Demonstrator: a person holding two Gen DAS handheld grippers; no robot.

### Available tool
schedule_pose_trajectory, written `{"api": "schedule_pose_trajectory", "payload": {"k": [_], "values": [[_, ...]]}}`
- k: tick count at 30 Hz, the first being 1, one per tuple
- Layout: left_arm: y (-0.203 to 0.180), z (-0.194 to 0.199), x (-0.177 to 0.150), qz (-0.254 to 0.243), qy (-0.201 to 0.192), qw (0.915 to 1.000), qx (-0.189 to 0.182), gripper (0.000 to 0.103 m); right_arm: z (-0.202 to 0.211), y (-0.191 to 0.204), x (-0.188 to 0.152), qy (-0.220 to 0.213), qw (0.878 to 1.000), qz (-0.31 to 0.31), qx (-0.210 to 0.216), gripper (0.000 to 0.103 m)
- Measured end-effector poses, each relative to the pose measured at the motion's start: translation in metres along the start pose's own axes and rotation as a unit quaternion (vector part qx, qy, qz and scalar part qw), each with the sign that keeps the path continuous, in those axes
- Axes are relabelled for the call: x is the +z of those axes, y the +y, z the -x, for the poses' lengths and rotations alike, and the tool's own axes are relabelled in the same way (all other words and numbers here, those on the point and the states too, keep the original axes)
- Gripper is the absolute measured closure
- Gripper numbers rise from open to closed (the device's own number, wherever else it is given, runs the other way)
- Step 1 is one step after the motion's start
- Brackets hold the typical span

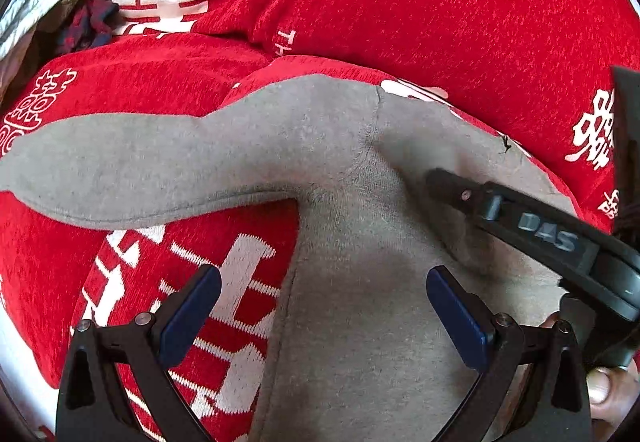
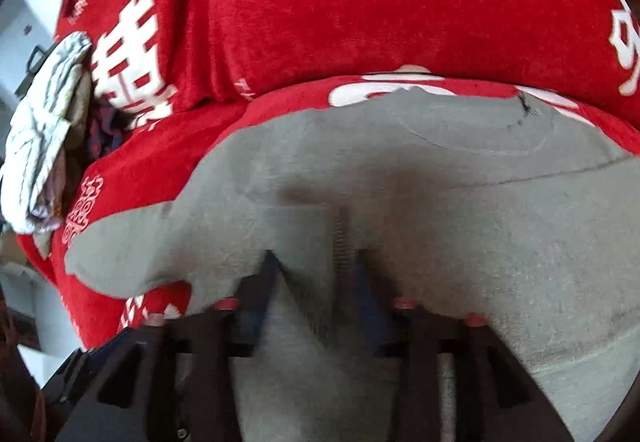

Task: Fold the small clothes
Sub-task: 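Lower the sleeve onto the sweater body and open the right gripper, then move the left gripper out to the cuff of the other sleeve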

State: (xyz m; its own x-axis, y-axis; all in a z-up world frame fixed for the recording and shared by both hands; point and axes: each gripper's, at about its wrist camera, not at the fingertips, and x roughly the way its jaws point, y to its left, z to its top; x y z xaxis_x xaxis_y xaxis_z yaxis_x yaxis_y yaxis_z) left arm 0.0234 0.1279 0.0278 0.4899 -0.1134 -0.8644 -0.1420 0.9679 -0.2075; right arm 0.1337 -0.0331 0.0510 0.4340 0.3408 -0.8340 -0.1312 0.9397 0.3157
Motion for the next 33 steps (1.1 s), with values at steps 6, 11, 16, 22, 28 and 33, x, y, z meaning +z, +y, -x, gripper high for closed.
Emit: {"api": "schedule_pose_trajectory", "payload": {"k": [6, 11, 16, 22, 28, 33], "values": [[-0.006, 0.008, 0.005, 0.004, -0.006, 1.0000, -0.004, 0.000, 0.057, -0.017, 0.006, -0.063, 0.998, 0.018, 0.011, 0.037], [-0.047, 0.009, 0.002, -0.035, 0.000, 0.9992, -0.020, 0.000, 0.075, -0.076, -0.004, -0.063, 0.992, -0.001, -0.107, 0.035], [-0.109, 0.004, 0.002, -0.091, -0.001, 0.9941, -0.060, 0.000, 0.070, -0.143, -0.036, -0.029, 0.983, -0.045, -0.178, 0.035], [-0.137, -0.046, -0.002, -0.141, 0.048, 0.9888, 0.008, 0.000, 0.079, -0.163, -0.046, -0.040, 0.982, -0.038, -0.179, 0.035], [-0.120, -0.041, 0.007, -0.097, 0.039, 0.9945, -0.011, 0.000, 0.089, -0.183, -0.036, -0.061, 0.978, -0.060, -0.190, 0.035], [-0.141, -0.055, 0.018, -0.117, 0.043, 0.9922, 0.001, 0.000, 0.060, -0.205, -0.004, -0.032, 0.971, -0.101, -0.215, 0.031]]}}
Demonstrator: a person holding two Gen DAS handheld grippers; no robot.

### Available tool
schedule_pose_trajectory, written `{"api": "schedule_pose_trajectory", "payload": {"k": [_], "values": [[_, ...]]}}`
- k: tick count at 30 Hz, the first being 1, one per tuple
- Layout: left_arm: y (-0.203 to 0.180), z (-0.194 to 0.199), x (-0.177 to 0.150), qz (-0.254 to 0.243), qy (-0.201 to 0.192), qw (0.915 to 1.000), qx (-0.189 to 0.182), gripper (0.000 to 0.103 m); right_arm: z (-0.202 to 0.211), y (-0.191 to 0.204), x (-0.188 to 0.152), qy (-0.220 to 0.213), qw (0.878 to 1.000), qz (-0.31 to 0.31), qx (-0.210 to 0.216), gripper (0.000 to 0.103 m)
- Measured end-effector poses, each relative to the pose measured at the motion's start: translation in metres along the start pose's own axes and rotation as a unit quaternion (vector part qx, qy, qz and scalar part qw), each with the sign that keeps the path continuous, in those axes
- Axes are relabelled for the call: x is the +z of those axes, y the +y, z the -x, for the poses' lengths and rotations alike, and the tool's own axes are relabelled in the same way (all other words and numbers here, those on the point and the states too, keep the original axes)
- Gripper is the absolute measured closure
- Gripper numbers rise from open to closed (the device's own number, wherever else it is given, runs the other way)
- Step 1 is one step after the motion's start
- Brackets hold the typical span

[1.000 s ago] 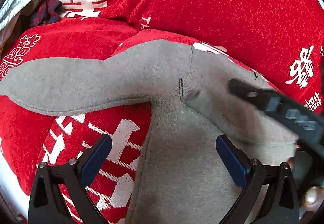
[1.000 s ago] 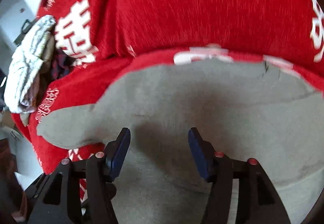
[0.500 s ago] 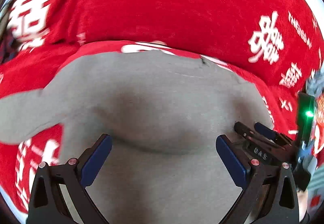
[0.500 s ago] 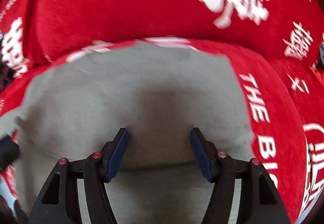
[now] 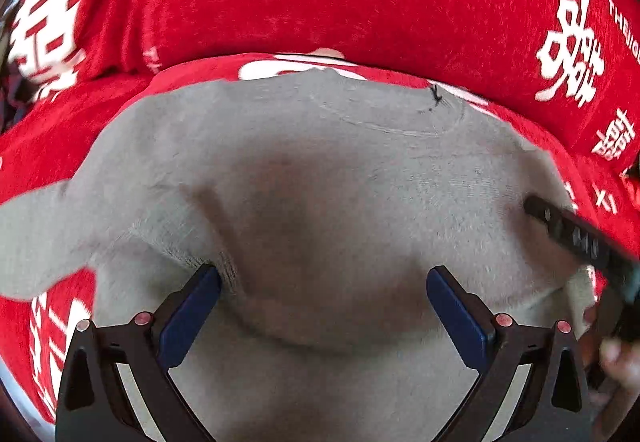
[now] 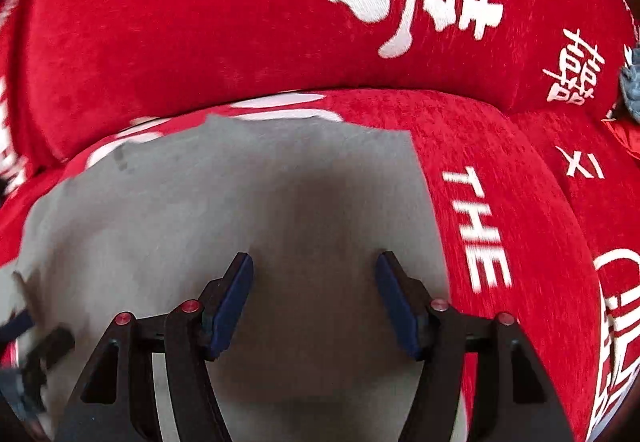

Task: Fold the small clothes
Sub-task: 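Move the left gripper out to the cuff of the other sleeve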

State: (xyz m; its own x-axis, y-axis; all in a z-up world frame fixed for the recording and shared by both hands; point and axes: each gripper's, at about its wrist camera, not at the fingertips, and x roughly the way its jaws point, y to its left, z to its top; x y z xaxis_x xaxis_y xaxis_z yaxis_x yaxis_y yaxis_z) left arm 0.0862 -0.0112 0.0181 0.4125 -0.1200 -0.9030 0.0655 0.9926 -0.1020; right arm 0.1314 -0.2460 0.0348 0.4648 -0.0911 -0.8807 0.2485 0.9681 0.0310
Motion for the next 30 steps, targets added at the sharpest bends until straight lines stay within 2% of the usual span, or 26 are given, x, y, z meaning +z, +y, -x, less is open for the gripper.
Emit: {"api": "schedule_pose_trajectory", "payload": {"k": [1, 3, 7, 9, 12, 17, 19, 21, 22, 24, 27, 29, 30], "values": [[-0.003, -0.006, 0.003, -0.010, 0.001, 0.9998, 0.016, 0.000, -0.009, 0.000, 0.011, 0.012, 1.000, -0.009, -0.012, 0.026], [-0.008, -0.013, 0.005, -0.028, -0.007, 0.9988, 0.040, 0.000, -0.019, -0.002, 0.023, 0.027, 0.999, -0.024, -0.010, 0.021], [-0.009, -0.013, 0.004, -0.042, -0.023, 0.9979, 0.044, 0.000, -0.039, -0.003, 0.044, 0.039, 0.999, -0.032, 0.000, 0.008], [-0.007, -0.010, 0.007, -0.029, -0.019, 0.9983, 0.046, 0.000, -0.045, 0.002, 0.051, 0.036, 0.999, -0.010, -0.007, 0.008], [-0.010, -0.006, 0.009, -0.012, -0.023, 0.9989, 0.039, 0.000, -0.039, 0.000, 0.051, 0.029, 1.000, -0.001, 0.005, 0.008], [-0.022, -0.015, 0.004, -0.025, -0.030, 0.9967, 0.071, 0.000, -0.006, -0.009, 0.017, 0.001, 0.999, -0.017, 0.034, 0.008], [-0.021, -0.013, 0.000, -0.024, -0.036, 0.9964, 0.072, 0.000, 0.002, -0.006, 0.002, -0.005, 0.999, -0.011, 0.033, 0.008], [-0.016, -0.010, -0.004, -0.021, -0.038, 0.9965, 0.071, 0.000, 0.008, 0.006, -0.015, -0.013, 1.000, 0.023, 0.007, 0.008], [-0.012, -0.007, -0.007, -0.016, -0.037, 0.9968, 0.068, 0.000, 0.012, 0.011, -0.022, -0.024, 0.999, 0.042, -0.013, 0.008], [-0.004, -0.004, -0.015, -0.005, -0.033, 0.9977, 0.059, 0.000, 0.022, 0.017, -0.034, -0.032, 0.998, 0.056, -0.024, 0.008], [0.008, 0.005, -0.035, 0.007, -0.046, 0.9981, 0.040, 0.000, 0.039, 0.021, -0.050, -0.041, 0.997, 0.056, -0.011, 0.008], [0.012, 0.010, -0.042, 0.006, -0.054, 0.9979, 0.033, 0.000, 0.040, 0.033, -0.061, -0.031, 0.997, 0.075, 0.003, 0.008], [0.014, 0.013, -0.045, 0.008, -0.055, 0.9980, 0.030, 0.000, 0.043, 0.041, -0.068, -0.038, 0.995, 0.087, -0.009, 0.008]]}}
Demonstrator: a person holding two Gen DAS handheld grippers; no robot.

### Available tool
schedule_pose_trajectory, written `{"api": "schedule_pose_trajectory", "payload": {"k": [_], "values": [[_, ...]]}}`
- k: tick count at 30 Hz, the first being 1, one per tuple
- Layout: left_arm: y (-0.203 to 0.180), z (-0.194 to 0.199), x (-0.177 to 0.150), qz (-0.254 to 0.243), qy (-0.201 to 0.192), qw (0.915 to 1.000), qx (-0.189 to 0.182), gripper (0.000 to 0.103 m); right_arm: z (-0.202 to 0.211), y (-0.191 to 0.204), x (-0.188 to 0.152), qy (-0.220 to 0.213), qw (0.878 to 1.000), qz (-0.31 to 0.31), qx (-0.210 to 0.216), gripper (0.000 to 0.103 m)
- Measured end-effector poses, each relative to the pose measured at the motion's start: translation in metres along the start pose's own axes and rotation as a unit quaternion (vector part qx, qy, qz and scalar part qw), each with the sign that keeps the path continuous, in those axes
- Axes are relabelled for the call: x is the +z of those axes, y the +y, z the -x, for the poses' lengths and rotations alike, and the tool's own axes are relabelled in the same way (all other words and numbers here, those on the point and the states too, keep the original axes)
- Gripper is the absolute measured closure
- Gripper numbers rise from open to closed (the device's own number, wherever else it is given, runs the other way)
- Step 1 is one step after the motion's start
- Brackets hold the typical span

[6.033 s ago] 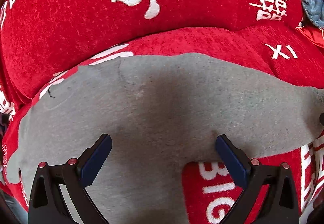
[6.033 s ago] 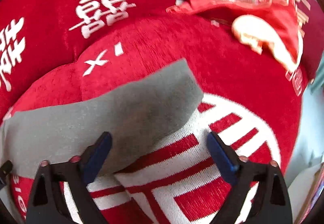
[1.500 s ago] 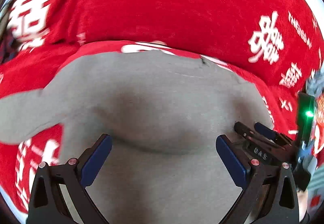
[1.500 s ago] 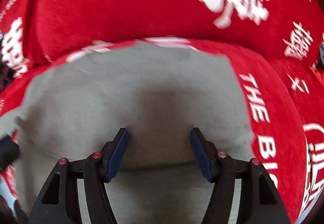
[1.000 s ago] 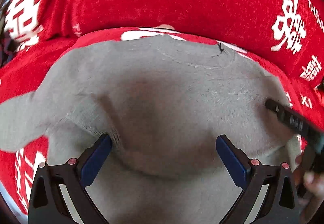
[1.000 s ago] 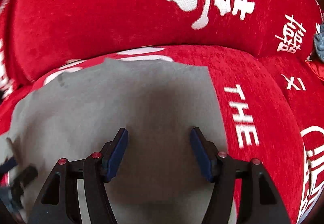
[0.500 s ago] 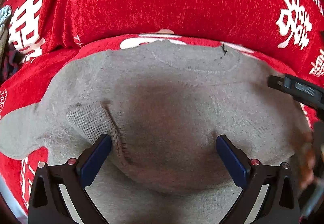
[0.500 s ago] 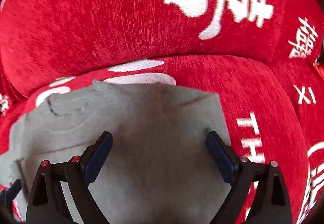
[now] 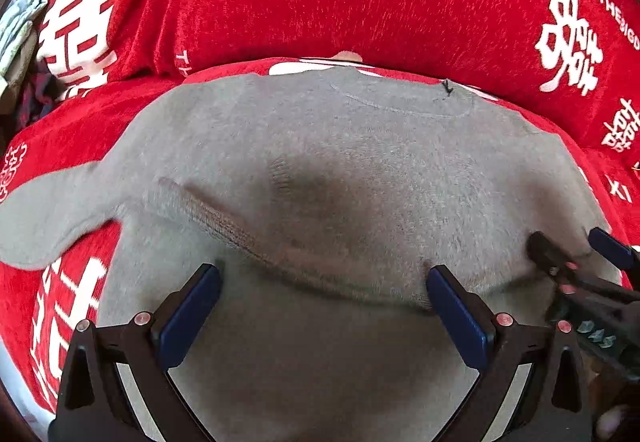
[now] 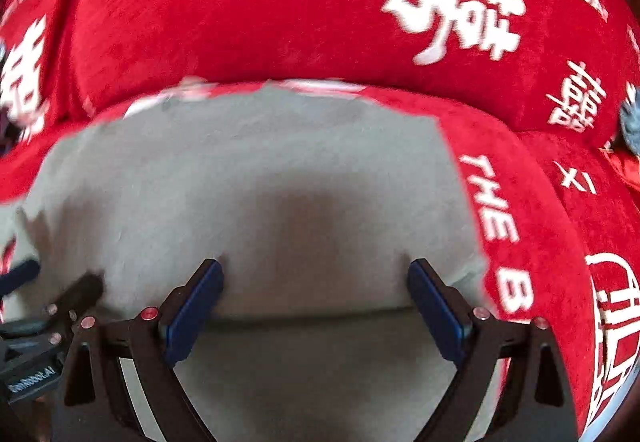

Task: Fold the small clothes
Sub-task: 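Move the left gripper out to the cuff of the other sleeve, then close the left gripper on the other sleeve cuff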

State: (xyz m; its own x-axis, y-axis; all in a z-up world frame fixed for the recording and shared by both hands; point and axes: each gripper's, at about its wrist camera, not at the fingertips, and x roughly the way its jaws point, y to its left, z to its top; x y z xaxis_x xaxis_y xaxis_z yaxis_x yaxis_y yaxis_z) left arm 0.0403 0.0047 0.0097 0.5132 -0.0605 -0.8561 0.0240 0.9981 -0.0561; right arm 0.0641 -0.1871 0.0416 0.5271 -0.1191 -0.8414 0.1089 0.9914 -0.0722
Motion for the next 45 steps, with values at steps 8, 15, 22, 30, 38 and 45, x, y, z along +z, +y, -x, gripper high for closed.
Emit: {"api": "schedule_pose_trajectory", "payload": {"k": [8, 15, 22, 30, 38, 45], "values": [[0.038, 0.018, -0.009, 0.037, -0.003, 0.9993, 0.001, 0.000, -0.003, 0.044, 0.008, 0.005, 1.000, 0.023, 0.017, 0.008], [0.163, 0.033, -0.018, 0.184, -0.009, 0.9822, 0.038, 0.000, 0.000, 0.064, 0.001, -0.008, 0.999, 0.023, 0.023, 0.008], [0.307, 0.027, -0.054, 0.379, -0.007, 0.9227, 0.067, 0.000, -0.001, 0.074, -0.001, -0.023, 0.999, 0.040, 0.009, 0.008], [0.356, 0.005, 0.000, 0.400, -0.032, 0.9084, 0.116, 0.000, -0.001, 0.076, -0.002, -0.027, 0.999, 0.042, 0.003, 0.008], [0.372, 0.001, 0.023, 0.390, -0.044, 0.9016, 0.182, 0.063, -0.002, 0.076, -0.001, -0.026, 0.999, 0.041, 0.004, 0.008], [0.398, 0.022, -0.001, 0.408, -0.075, 0.9008, 0.128, 0.091, 0.011, 0.095, 0.008, -0.035, 0.998, 0.053, -0.002, 0.008]]}}
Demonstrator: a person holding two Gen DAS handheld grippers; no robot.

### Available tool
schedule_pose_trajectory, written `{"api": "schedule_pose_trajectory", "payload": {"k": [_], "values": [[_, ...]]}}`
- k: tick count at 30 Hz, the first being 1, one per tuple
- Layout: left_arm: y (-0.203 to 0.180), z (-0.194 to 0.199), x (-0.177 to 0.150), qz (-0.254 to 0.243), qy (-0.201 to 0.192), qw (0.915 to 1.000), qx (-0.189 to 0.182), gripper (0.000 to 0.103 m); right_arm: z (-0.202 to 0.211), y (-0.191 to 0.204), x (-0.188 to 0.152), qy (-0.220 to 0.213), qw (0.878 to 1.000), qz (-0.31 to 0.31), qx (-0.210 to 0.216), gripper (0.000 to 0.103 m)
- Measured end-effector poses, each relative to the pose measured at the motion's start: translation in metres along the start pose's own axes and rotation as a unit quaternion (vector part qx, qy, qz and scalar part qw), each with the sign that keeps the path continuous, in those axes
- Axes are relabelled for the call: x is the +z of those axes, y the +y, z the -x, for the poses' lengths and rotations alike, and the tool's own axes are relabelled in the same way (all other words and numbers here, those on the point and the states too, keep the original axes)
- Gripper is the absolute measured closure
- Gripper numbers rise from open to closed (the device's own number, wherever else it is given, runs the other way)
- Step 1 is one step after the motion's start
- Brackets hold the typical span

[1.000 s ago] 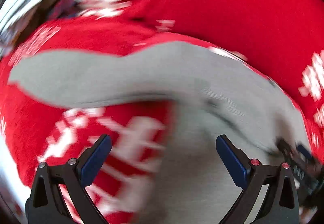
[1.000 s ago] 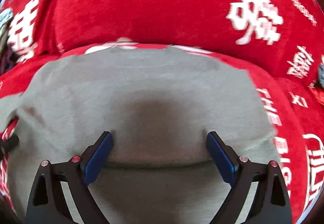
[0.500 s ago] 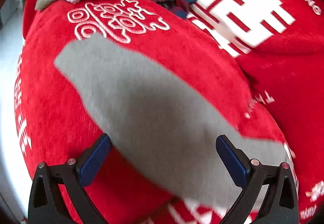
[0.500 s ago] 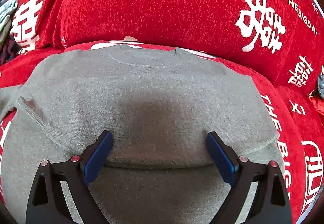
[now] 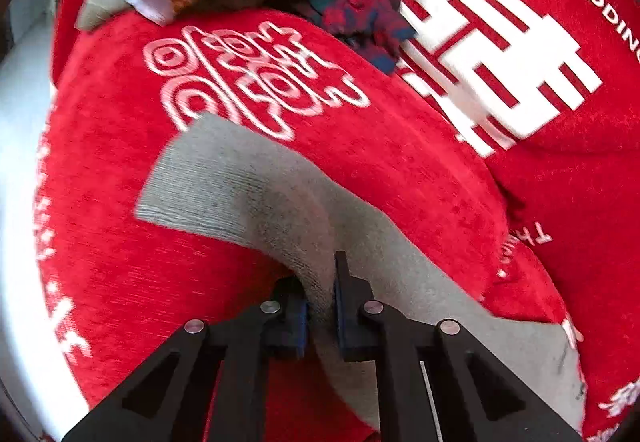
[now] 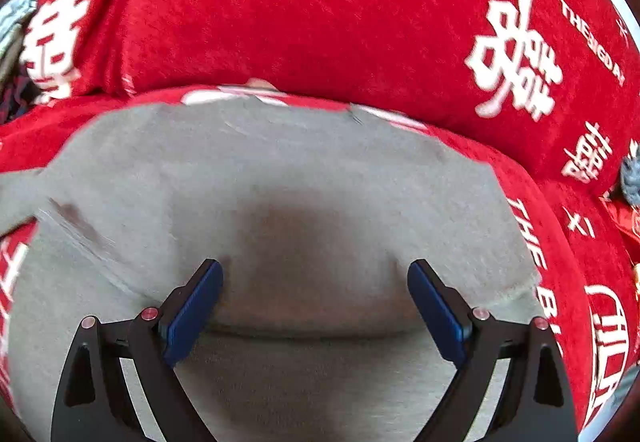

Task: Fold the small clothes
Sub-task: 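Close the left gripper on the other sleeve cuff, then carry the sleeve with the left gripper across the body toward the right gripper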

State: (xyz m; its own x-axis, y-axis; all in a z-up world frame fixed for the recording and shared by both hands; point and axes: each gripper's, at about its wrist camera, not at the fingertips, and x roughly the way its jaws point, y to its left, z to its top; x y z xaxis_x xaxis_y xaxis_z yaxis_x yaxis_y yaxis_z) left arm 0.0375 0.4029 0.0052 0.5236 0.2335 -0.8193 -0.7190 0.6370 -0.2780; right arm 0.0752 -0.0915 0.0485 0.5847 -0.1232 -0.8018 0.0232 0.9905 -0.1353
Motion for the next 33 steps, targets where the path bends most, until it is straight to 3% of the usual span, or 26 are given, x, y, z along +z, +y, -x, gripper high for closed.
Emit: {"api": "schedule_pose_trajectory", "payload": {"k": [6, 13, 17, 22, 29, 33], "values": [[-0.012, 0.018, -0.006, -0.049, -0.036, 0.9976, 0.033, 0.091, -0.004, 0.068, 0.035, 0.001, 0.998, 0.051, 0.046, 0.008], [-0.001, 0.021, -0.005, -0.043, -0.021, 0.9986, 0.023, 0.091, -0.036, 0.162, 0.054, 0.034, 0.992, 0.107, 0.057, 0.008], [-0.008, 0.024, -0.007, -0.057, -0.022, 0.9977, 0.030, 0.091, -0.028, 0.205, 0.049, 0.052, 0.974, 0.146, 0.167, 0.009], [-0.022, 0.037, -0.011, -0.081, -0.039, 0.9952, 0.039, 0.091, -0.007, 0.191, 0.045, 0.018, 0.981, 0.134, 0.137, 0.009], [-0.044, 0.049, -0.021, -0.102, -0.045, 0.9934, 0.025, 0.091, 0.017, 0.116, 0.038, -0.018, 0.989, 0.107, 0.101, 0.009], [-0.063, 0.057, -0.030, -0.120, -0.049, 0.9914, 0.016, 0.091, 0.010, 0.074, 0.033, -0.012, 0.994, 0.079, 0.075, 0.009]]}}
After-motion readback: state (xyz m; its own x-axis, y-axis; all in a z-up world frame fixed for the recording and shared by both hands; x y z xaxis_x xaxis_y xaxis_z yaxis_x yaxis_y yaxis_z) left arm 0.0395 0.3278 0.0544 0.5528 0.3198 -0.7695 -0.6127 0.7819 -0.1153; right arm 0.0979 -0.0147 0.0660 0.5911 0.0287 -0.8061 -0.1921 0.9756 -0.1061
